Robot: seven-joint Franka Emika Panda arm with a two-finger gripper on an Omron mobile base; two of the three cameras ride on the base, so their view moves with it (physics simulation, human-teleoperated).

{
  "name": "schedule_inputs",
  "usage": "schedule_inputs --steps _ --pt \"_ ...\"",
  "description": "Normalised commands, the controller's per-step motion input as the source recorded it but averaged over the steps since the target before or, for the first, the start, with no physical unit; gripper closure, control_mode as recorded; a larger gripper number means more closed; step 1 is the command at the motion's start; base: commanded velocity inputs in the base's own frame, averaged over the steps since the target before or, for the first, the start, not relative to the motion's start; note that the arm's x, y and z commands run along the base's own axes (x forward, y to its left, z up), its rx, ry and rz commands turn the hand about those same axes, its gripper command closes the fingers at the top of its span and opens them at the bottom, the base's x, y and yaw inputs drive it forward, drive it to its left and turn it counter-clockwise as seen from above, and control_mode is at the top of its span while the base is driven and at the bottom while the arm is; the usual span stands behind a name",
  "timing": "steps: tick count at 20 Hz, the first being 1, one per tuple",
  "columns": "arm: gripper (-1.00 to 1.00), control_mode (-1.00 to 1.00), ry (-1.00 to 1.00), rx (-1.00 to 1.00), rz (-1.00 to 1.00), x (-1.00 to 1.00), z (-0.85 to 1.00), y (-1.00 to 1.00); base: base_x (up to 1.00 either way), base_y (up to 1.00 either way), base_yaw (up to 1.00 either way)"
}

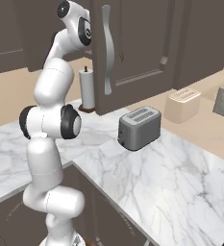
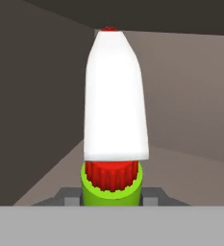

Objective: Pick up the bar soap and spray from the sink, and place them back in the cabinet, and close the cabinet doors.

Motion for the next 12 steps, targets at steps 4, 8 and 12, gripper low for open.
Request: schedule_inputs --steps 4,8,12 --pt "1.0 -1.0 0.0 0.0 0.0 0.22 -0.1 -0.08 0.0 0.0 0.0" --pt "1.0 -1.0 0.0 0.0 0.0 0.22 -0.14 -0.13 0.0 0.0 0.0" --pt "1.0 -1.0 0.0 0.0 0.0 0.21 -0.05 -0.17 0.0 0.0 0.0"
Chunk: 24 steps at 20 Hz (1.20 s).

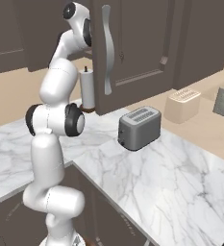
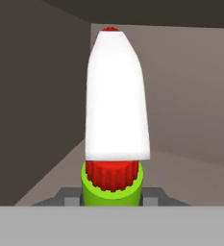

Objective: Pick up the bar soap and spray from the sink, and place them back in the cabinet, and close the cabinet doors.

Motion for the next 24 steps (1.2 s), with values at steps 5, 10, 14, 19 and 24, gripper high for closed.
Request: schedule_inputs --steps 5,10,14,19,24 --pt "1.0 -1.0 0.0 0.0 0.0 0.25 0.0 -0.14 0.0 0.0 0.0" --pt "1.0 -1.0 0.0 0.0 0.0 0.21 0.0 -0.07 0.0 0.0 0.0" --pt "1.0 -1.0 0.0 0.0 0.0 0.26 0.0 -0.01 0.0 0.0 0.0" --pt "1.0 -1.0 0.0 0.0 0.0 0.17 0.0 -0.02 0.0 0.0 0.0" --pt "-1.0 -1.0 0.02 0.0 0.0 0.02 0.0 0.0 0.0 0.0 0.0"
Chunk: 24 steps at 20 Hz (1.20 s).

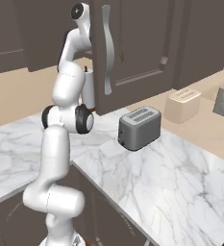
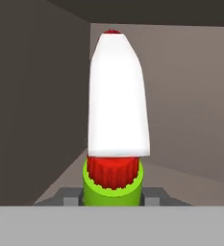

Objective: Pick up the bar soap and spray from the sink, and place them back in the cabinet, and close the cabinet doors.

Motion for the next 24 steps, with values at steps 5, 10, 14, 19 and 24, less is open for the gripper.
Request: schedule_inputs --steps 5,10,14,19,24 --pt "-1.0 -1.0 0.0 0.0 0.0 0.0 0.0 0.0 0.0 0.0 0.0" --pt "-1.0 -1.0 0.0 0.0 0.0 0.0 0.0 0.0 0.0 0.0 0.0" --pt "-1.0 -1.0 0.0 0.0 0.0 0.0 0.0 0.0 0.0 0.0 0.0" --pt "-1.0 -1.0 0.0 0.0 0.0 0.0 0.0 0.0 0.0 0.0 0.0" --pt "-1.0 -1.0 0.0 0.0 0.0 -0.01 0.0 0.0 0.0 0.0 0.0"
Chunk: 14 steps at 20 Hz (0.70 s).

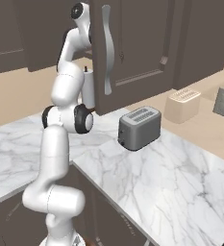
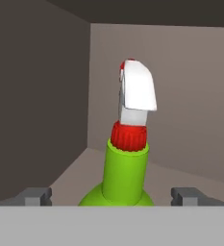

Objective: Pick up the bar soap and spray from the sink, and place them back in the cabinet, and close the cabinet doors.

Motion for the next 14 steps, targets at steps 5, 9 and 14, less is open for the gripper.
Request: schedule_inputs --steps 5,9,14 --pt "-1.0 -1.0 0.0 0.0 0.0 -0.21 0.0 0.0 0.0 0.0 0.0" --pt "-1.0 -1.0 0.0 0.0 0.0 -0.42 0.0 0.0 0.0 0.0 0.0" --pt "-1.0 -1.0 0.0 0.0 0.0 -0.47 0.0 0.0 0.0 0.0 0.0"
